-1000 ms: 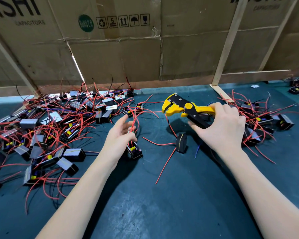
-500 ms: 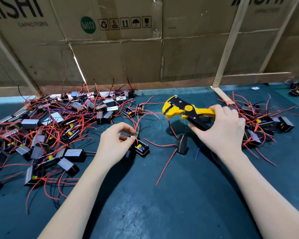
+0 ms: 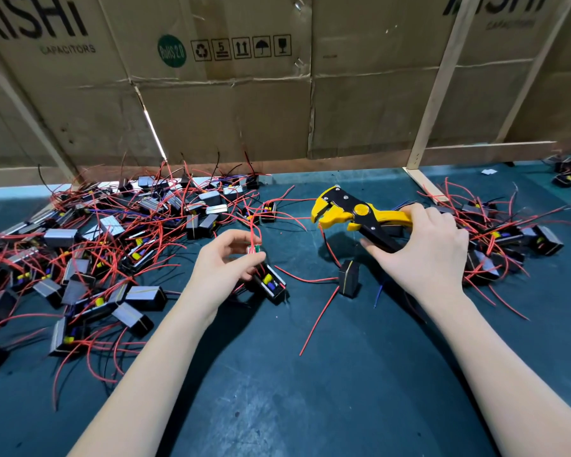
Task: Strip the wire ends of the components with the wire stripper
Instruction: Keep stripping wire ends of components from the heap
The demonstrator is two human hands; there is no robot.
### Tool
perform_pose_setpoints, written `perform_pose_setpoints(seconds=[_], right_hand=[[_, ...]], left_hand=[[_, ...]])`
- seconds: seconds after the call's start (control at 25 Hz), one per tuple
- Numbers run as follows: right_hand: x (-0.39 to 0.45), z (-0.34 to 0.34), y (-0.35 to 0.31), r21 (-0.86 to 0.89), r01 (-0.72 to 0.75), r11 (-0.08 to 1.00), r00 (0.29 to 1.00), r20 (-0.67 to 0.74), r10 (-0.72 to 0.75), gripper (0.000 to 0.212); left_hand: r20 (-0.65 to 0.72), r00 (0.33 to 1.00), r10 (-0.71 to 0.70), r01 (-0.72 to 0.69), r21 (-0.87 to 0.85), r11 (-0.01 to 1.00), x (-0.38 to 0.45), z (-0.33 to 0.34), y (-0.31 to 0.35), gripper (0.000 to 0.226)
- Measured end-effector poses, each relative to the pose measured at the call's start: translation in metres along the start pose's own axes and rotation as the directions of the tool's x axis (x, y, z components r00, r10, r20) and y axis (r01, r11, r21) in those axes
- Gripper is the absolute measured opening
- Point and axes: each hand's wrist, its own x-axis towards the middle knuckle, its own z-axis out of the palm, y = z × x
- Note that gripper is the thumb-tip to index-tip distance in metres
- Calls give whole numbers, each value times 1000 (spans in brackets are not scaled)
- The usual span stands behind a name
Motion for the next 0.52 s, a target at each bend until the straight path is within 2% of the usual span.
perform_pose_setpoints(seconds=[0.2,0.32,0.44,0.52], right_hand=[[0,-1,-1,1,1,1000,1000,4,-1,65],[0,-1,-1,-6,2,1000,1000,12,-2,66],[0,0,-1,-4,4,1000,1000,16,-4,66],[0,0,-1,-4,6,1000,1000,16,-6,66]], left_hand=[[121,990,77,-77,-9,997,-1,-7,3,19],[179,978,104,-102,-18,995,-2,-10,4,28],[210,967,145,-164,77,983,-2,-10,5,41],[220,963,158,-197,171,965,-3,-9,4,42]])
